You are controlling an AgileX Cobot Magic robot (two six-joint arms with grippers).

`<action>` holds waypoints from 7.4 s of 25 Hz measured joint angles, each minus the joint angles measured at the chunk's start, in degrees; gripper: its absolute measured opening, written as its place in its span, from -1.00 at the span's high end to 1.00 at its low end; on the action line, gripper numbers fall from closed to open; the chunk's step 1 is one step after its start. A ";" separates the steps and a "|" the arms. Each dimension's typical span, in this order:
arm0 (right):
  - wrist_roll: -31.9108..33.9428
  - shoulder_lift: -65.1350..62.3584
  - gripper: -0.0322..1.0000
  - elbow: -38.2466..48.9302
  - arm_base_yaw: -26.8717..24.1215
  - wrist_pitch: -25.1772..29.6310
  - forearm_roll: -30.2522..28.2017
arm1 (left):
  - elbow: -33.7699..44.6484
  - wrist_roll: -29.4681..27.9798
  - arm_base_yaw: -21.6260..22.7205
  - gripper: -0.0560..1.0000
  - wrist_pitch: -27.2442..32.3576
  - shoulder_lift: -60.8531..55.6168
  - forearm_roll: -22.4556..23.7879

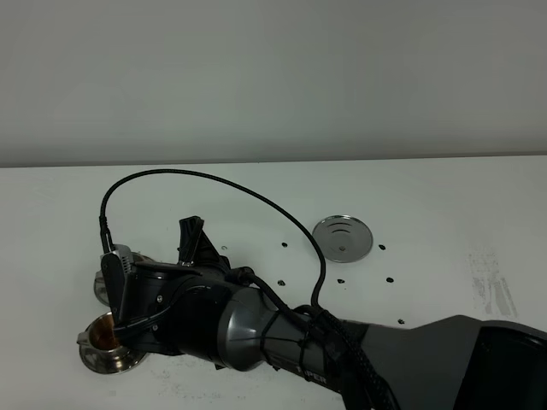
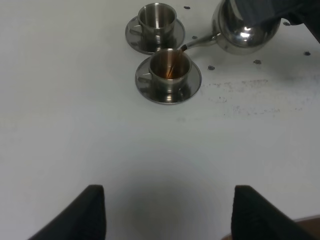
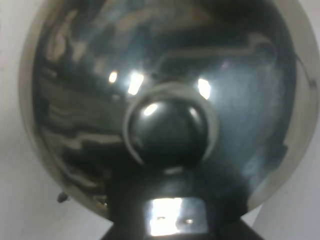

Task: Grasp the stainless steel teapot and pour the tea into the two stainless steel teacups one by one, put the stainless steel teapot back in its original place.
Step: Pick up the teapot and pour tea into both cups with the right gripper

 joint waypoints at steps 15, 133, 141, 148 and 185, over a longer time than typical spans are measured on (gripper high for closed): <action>-0.17 0.00 0.60 0.00 0.00 0.00 -0.74 | 0.00 0.00 0.00 -0.13 0.00 0.00 0.00; -2.33 -7.68 0.60 -9.39 -8.17 8.12 36.33 | 0.00 0.00 0.00 -0.13 0.00 0.00 0.00; 3.00 -5.64 0.60 -8.66 -10.54 8.01 39.28 | 0.00 0.00 0.00 -0.13 0.00 0.00 0.00; 6.75 -5.58 0.60 -2.66 -12.06 8.09 42.94 | 0.00 0.00 0.00 -0.13 0.00 0.00 0.00; 7.67 -3.07 0.60 3.36 -12.55 1.49 47.72 | 0.00 0.00 0.00 -0.13 0.00 0.00 0.00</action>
